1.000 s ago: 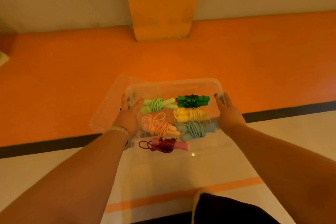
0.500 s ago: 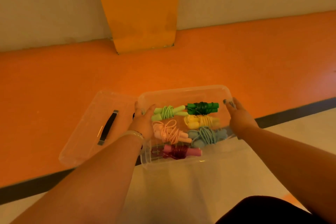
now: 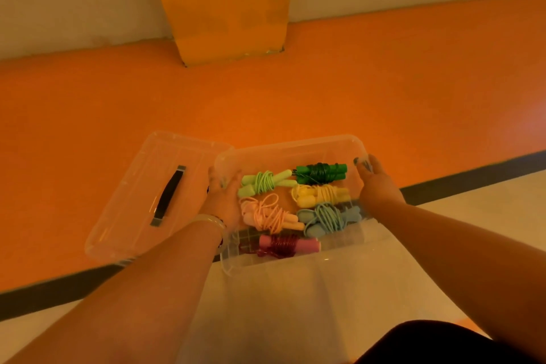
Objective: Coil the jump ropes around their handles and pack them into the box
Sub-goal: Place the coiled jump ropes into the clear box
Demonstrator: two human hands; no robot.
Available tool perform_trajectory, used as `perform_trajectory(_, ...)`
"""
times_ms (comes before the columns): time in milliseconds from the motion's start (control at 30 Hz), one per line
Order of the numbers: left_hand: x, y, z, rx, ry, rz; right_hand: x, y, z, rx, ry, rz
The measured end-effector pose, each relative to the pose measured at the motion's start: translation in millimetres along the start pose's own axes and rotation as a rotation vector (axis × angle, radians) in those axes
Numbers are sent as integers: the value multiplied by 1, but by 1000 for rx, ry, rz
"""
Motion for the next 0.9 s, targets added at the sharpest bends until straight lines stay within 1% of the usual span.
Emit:
perform_trajectory(67, -3, 6, 4, 5, 32, 46, 3, 6, -1, 26, -21, -43)
perform_trajectory(133, -8, 19, 9, 35, 0, 197, 6, 13, -4, -7, -57, -140)
perform_trajectory(200, -19, 35, 14, 71, -46, 359, 11, 25, -6, -131, -82, -243)
perform_trajectory(233, -28, 41, 16, 86, -51, 390, 14, 34, -9, -203, -68, -277)
perform_trajectory(367, -64, 59, 18, 176, -101, 437, 25, 94, -24, -469, 11, -348)
perform_trajectory(467, -70, 88, 14, 139, -112, 442, 40, 142, -33, -618, 63, -353)
perform_trajectory(600, -60, 130, 8, 22, -100, 379, 58, 190, -45, -677, 125, -342)
perform_trajectory(733, -37, 166, 6, -40, -58, 400, 87, 223, -49, -757, 172, -410)
perform_trajectory(900, -16, 184, 7, -63, -23, 413, 120, 247, -54, -743, 216, -390)
Point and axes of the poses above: each hand's wrist, its own z-axis towards the middle knuckle, its own x-axis out of the palm, y = z × x, the point moved 1 cm from there along z, towards the middle knuckle, and after that the axes turned 14 degrees about z, right-handed, at the moved point
